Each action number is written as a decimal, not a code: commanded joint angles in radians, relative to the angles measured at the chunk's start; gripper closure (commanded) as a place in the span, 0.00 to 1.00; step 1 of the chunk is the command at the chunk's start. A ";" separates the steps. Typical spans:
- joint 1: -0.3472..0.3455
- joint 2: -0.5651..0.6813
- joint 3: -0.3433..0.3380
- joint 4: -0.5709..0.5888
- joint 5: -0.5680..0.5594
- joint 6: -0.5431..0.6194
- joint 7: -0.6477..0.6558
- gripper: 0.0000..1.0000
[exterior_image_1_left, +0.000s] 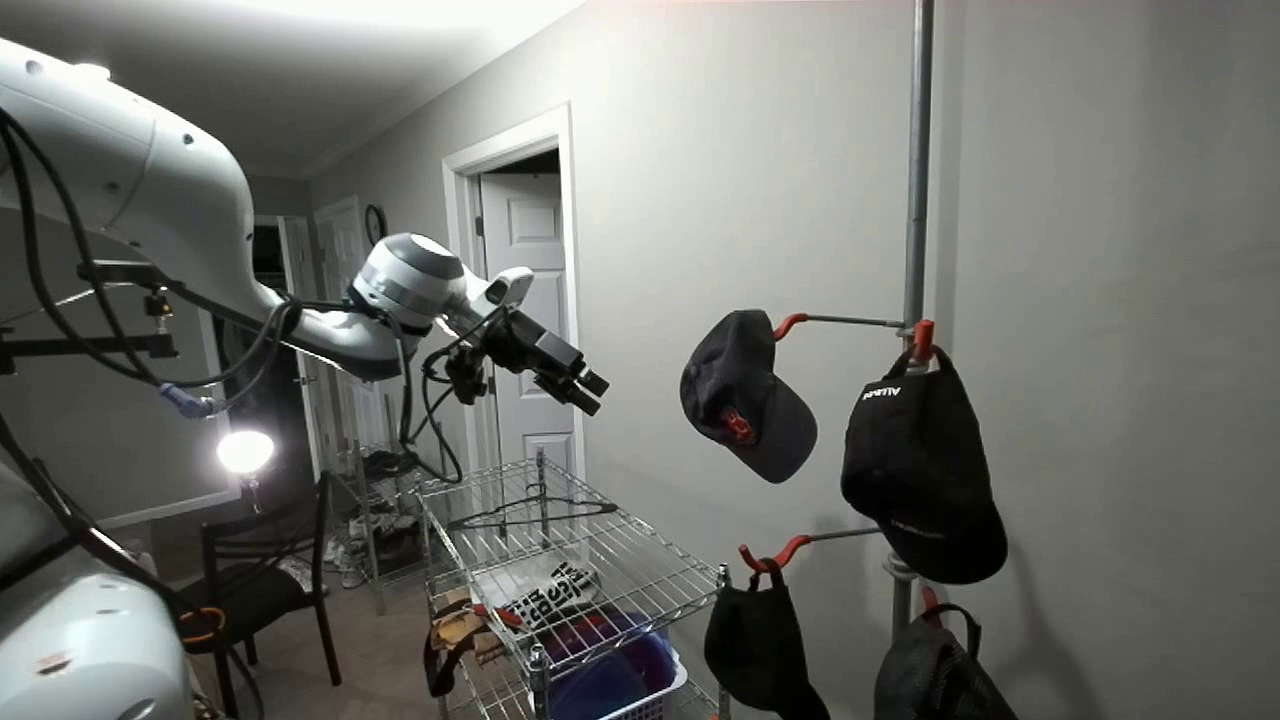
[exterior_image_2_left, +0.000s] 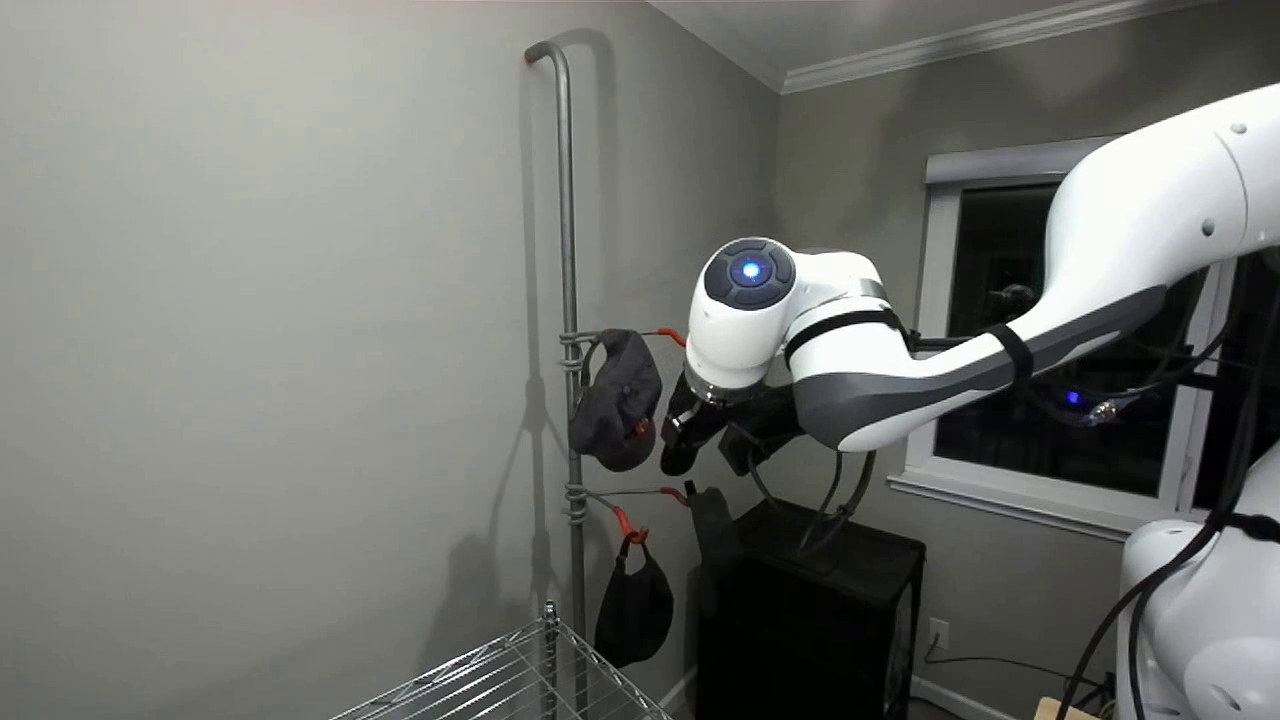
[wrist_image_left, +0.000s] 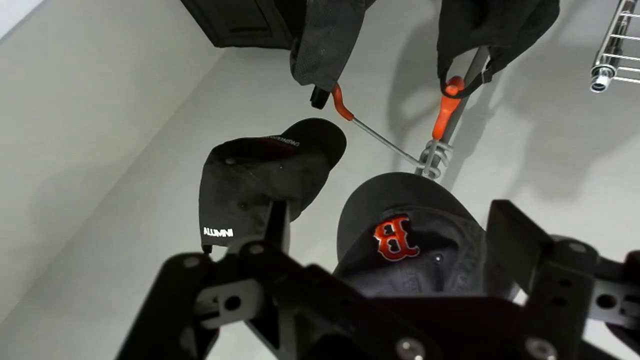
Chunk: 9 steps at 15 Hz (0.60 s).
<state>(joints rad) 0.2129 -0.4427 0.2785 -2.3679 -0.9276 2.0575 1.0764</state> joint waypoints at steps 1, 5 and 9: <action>-0.009 -0.008 0.004 -0.009 -0.003 0.006 0.007 0.00; -0.010 -0.016 0.001 -0.018 -0.006 0.010 0.009 0.00; -0.010 -0.016 0.001 -0.018 -0.006 0.011 0.009 0.00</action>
